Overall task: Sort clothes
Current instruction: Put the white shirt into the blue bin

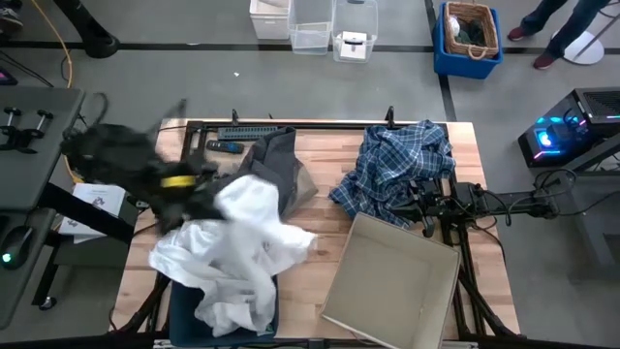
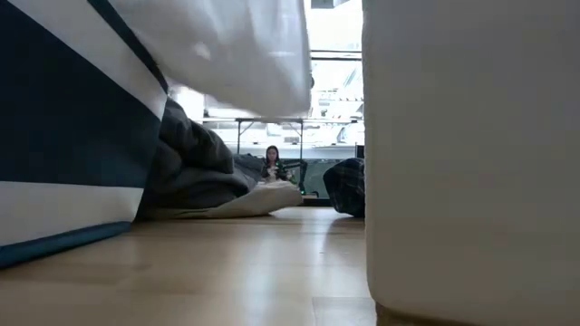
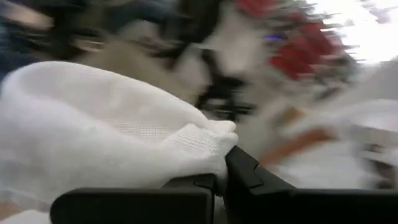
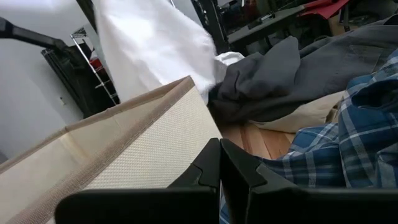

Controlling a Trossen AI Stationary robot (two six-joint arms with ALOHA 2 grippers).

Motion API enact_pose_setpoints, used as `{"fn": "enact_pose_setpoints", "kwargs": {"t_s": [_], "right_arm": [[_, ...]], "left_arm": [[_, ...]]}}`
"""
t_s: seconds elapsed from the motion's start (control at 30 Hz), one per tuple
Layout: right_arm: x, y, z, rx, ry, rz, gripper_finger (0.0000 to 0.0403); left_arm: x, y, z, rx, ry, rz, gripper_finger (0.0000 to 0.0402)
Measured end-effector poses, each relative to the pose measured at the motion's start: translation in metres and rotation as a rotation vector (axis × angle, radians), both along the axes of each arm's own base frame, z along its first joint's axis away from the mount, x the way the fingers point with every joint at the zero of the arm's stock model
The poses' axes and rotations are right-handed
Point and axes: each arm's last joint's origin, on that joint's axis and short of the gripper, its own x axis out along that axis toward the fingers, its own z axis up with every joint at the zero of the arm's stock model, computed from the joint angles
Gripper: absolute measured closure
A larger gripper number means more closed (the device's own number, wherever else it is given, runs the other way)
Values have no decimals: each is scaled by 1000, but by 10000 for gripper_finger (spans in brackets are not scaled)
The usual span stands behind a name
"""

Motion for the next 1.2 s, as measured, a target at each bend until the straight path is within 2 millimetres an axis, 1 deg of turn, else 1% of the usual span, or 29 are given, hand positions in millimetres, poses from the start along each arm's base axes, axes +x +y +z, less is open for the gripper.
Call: {"fn": "enact_pose_setpoints", "kwargs": {"t_s": [0.1,0.2,0.27,0.33,0.4,0.47,0.53,0.6,0.63,0.67,0.77,0.83,0.9,0.97,1.0,1.07,1.2], "right_arm": [[0,0,0,0,0,0,402],[0,0,0,0,0,0,402],[0,0,0,0,0,0,402],[0,0,0,0,0,0,402],[0,0,0,0,0,0,402],[0,0,0,0,0,0,402],[0,0,0,0,0,0,402],[0,0,0,0,0,0,402],[0,0,0,0,0,0,402],[0,0,0,0,0,0,402],[0,0,0,0,0,0,402],[0,0,0,0,1,0,402],[0,0,0,0,0,0,402],[0,0,0,0,0,0,402],[0,0,0,0,0,0,402],[0,0,0,0,0,0,402],[0,0,0,0,0,0,402]], "left_arm": [[-25,-13,20,-145,-28,-96,401],[-44,-25,34,-268,-54,-176,401],[-54,-30,37,-344,-12,-218,401],[-62,-34,35,-414,84,-223,401],[-68,-36,26,-467,245,-181,401],[-75,-38,11,-489,462,-106,401],[-82,-39,-8,-461,716,-30,401],[-92,-40,-25,-384,1004,23,401],[-94,-46,-29,-382,1088,-8,401],[-96,-50,-31,-398,1116,-46,402],[-107,-53,-39,-397,1241,10,401],[-116,-55,-40,-396,1309,-23,401],[-120,-59,-46,-396,1371,25,401],[-120,-63,-56,-387,1382,99,401],[-119,-65,-63,-366,1364,136,401],[-111,-71,-79,-313,1277,214,401],[-85,-83,-113,-266,1063,430,401]]}}
